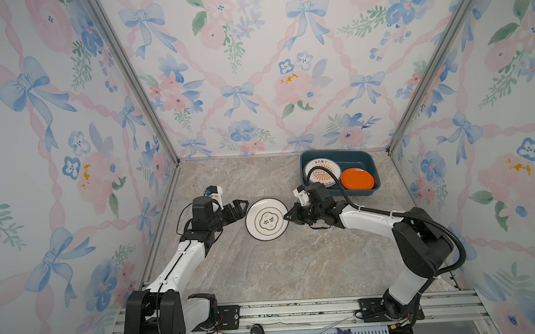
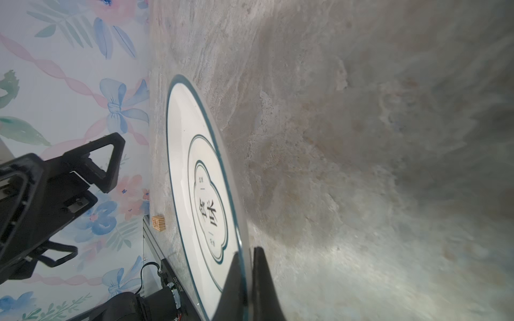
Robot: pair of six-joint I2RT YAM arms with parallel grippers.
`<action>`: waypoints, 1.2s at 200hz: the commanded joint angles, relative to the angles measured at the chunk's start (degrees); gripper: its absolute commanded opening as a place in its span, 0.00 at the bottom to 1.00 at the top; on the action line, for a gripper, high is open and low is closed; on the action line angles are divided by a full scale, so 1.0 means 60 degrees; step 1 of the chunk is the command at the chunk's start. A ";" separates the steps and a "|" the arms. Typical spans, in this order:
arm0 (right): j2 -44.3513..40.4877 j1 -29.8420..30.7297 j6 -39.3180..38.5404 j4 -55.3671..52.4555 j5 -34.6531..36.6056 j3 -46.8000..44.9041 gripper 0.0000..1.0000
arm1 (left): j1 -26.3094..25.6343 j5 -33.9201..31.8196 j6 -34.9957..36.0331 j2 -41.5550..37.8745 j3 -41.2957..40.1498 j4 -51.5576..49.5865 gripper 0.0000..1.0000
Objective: Place the plates into the plastic bin on the countertop
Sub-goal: Pick up the plate from the bottom-left of the table, then place the plate in the plastic bin.
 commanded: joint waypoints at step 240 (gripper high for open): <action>-0.1396 -0.1211 0.0053 0.2183 -0.2316 -0.1289 0.06 | -0.1667 0.3359 -0.1924 0.2079 -0.0456 0.4362 0.04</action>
